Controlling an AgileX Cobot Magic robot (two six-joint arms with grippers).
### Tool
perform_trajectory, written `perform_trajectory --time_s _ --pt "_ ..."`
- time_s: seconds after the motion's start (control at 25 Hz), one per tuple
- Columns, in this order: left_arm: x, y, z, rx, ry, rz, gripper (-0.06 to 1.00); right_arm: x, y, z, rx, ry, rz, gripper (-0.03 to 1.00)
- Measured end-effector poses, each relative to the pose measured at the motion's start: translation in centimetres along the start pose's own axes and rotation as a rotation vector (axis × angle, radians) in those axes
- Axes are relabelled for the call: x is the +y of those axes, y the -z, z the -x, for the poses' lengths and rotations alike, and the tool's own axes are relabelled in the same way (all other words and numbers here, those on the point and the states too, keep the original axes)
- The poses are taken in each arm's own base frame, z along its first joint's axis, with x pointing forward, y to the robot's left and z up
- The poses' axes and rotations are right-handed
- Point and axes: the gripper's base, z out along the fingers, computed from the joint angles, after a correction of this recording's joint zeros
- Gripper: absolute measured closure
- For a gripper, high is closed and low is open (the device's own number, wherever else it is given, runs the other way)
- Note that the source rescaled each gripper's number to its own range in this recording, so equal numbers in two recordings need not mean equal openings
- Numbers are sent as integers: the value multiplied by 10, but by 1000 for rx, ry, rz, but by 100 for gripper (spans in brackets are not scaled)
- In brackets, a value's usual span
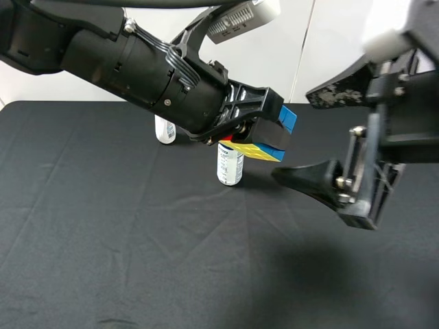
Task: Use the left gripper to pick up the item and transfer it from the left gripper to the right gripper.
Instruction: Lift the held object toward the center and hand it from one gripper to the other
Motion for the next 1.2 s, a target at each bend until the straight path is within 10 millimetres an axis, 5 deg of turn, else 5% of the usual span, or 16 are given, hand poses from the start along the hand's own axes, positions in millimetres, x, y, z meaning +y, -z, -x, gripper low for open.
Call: perform_trajectory --time_s 0.52,1.2 --pt "0 0 2 -20 24 -4 94 -2 -37 4 -37 7 -20 -3" --pt "-2 0 3 -37 74 -27 94 -2 -40 5 -48 7 -25 -3"
